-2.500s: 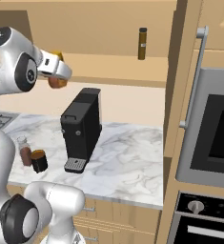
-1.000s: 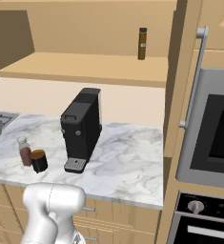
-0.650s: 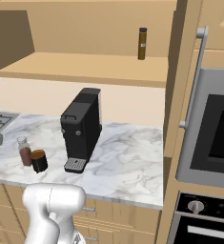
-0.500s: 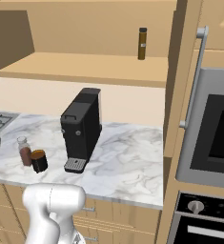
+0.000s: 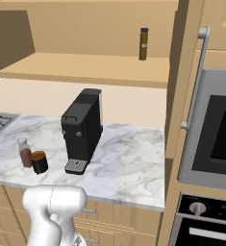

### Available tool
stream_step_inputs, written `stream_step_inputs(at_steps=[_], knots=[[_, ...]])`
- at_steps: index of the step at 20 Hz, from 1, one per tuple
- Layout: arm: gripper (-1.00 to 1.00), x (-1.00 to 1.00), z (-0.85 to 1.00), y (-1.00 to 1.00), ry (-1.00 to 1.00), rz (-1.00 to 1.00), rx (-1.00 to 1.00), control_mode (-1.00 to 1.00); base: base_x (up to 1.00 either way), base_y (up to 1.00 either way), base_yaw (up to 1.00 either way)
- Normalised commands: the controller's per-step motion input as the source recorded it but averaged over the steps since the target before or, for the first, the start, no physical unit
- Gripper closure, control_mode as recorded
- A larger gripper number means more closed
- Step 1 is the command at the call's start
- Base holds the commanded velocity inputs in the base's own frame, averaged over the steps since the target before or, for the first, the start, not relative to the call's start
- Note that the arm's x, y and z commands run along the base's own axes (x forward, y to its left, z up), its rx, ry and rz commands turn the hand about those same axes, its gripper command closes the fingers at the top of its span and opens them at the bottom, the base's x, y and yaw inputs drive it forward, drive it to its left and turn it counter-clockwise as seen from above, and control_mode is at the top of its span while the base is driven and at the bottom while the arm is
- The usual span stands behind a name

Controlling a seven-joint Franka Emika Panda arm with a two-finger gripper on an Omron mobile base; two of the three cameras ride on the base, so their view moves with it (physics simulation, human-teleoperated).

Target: Pick the cinnamon and honey bottle from the cabinet and place them next to the mug.

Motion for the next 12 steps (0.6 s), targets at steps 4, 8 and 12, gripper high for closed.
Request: stream_step_inputs(at_steps=[4, 8, 12], knots=[[1.0, 0.0, -0.41, 0.18, -0.03, -0.11, 0.0, -1.0, 0.0, 0.0, 0.0], [1.0, 0.23, -0.46, 0.18, -0.06, -0.15, 0.0, -1.0, 0.0, 0.0, 0.0], [1.0, 0.33, -0.36, 0.17, -0.05, -0.15, 0.0, -1.0, 0.0, 0.0, 0.0]])
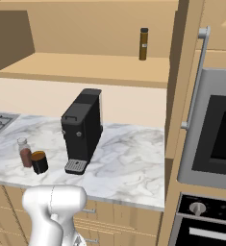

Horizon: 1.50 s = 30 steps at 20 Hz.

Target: Pick the cinnamon and honey bottle from the cabinet and place them next to the mug.

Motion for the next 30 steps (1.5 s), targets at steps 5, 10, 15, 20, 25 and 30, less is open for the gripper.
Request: stream_step_inputs(at_steps=[5, 10, 15, 20, 25, 30], knots=[[1.0, 0.36, -0.15, 0.24, -0.03, -0.14, 0.0, -1.0, 0.0, 0.0, 0.0], [1.0, 0.27, -0.01, 0.3, -0.01, -0.05, 0.0, -1.0, 0.0, 0.0, 0.0], [1.0, 0.26, 0.0, 0.09, 0.0, 0.0, 0.0, -1.0, 0.0, 0.0, 0.0], [1.0, 0.37, 0.0, 0.0, 0.0, 0.0, 0.0, -1.0, 0.0, 0.0, 0.0], [1.0, 0.26, 0.0, 0.0, 0.0, -0.01, 0.0, -1.0, 0.0, 0.0, 0.0], [1.0, 0.12, -0.12, 0.0, -0.01, -0.03, 0.0, -1.0, 0.0, 0.0, 0.0]])
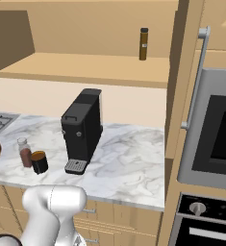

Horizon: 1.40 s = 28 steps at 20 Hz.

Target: Pick the cinnamon and honey bottle from the cabinet and place them next to the mug.

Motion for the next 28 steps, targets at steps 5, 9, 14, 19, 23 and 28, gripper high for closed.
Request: stream_step_inputs(at_steps=[5, 9, 14, 19, 23, 28], knots=[[1.0, 0.08, -0.31, 0.0, 0.0, -0.03, 0.0, -1.0, 0.0, 0.0, 0.0], [1.0, 0.06, -0.41, 0.0, 0.0, -0.04, 0.0, -1.0, 0.0, 0.0, 0.0], [1.0, 0.08, -0.36, 0.0, 0.01, -0.04, 0.0, -1.0, 0.0, 0.0, 0.0], [1.0, 0.14, -0.19, 0.0, 0.01, -0.04, 0.0, -1.0, 0.0, 0.0, 0.0], [1.0, 0.38, 0.0, 0.01, 0.0, -0.05, 0.0, -1.0, 0.0, 0.0, 0.0], [1.0, 0.29, 0.0, 0.13, 0.0, -0.07, 0.0, -1.0, 0.0, 0.0, 0.0]])
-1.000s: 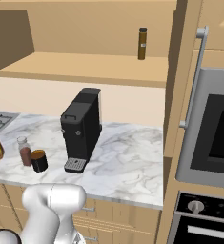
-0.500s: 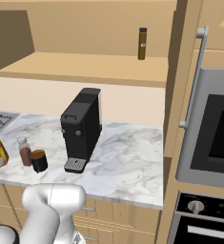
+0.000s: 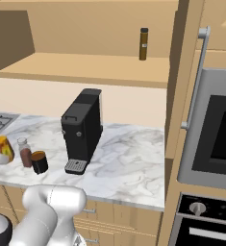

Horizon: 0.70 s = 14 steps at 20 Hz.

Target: Pick the cinnamon and honey bottle from the cabinet and place them next to the mug.

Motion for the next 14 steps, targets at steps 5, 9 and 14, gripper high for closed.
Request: stream_step_inputs(at_steps=[5, 9, 14], knots=[[1.0, 0.03, 0.0, 0.27, 0.0, -0.03, 0.0, -1.0, 0.0, 0.0, 0.0], [1.0, 0.0, 0.0, 0.27, 0.0, -0.01, 0.0, -1.0, 0.0, 0.0, 0.0], [1.0, 0.12, -0.01, 0.03, 0.0, -0.04, 0.0, -1.0, 0.0, 0.0, 0.0]])
